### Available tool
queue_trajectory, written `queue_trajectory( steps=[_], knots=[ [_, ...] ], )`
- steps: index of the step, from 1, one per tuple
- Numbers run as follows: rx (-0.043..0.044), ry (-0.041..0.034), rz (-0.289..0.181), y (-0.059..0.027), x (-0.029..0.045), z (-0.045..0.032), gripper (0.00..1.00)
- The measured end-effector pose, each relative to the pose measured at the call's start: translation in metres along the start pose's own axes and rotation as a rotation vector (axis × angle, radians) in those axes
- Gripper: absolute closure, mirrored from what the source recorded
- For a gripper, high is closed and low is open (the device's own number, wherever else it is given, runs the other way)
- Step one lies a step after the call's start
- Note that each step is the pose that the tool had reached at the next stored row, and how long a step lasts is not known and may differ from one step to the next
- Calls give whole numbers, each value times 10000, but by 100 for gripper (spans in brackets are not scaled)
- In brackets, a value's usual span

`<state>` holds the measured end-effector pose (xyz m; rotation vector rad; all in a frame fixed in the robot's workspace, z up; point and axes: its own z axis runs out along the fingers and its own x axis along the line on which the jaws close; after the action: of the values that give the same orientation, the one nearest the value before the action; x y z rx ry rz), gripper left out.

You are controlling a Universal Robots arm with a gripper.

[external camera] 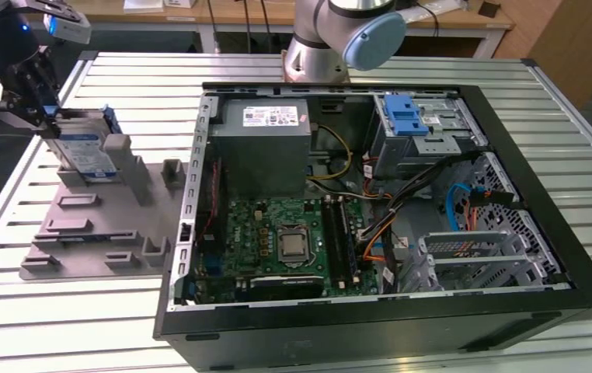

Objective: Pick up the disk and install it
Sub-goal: 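Pick up the disk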

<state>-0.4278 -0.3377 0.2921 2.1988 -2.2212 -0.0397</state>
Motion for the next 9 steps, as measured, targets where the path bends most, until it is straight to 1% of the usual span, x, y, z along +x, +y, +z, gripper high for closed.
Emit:
queue_trajectory(
  steps=[2, 5, 9],
  knots=[
    [-1, 1, 0, 0, 0, -9, 64],
    [1, 0, 0, 2, 0, -55, 64],
    [2, -1, 0, 2, -1, -60, 64]
  ],
)
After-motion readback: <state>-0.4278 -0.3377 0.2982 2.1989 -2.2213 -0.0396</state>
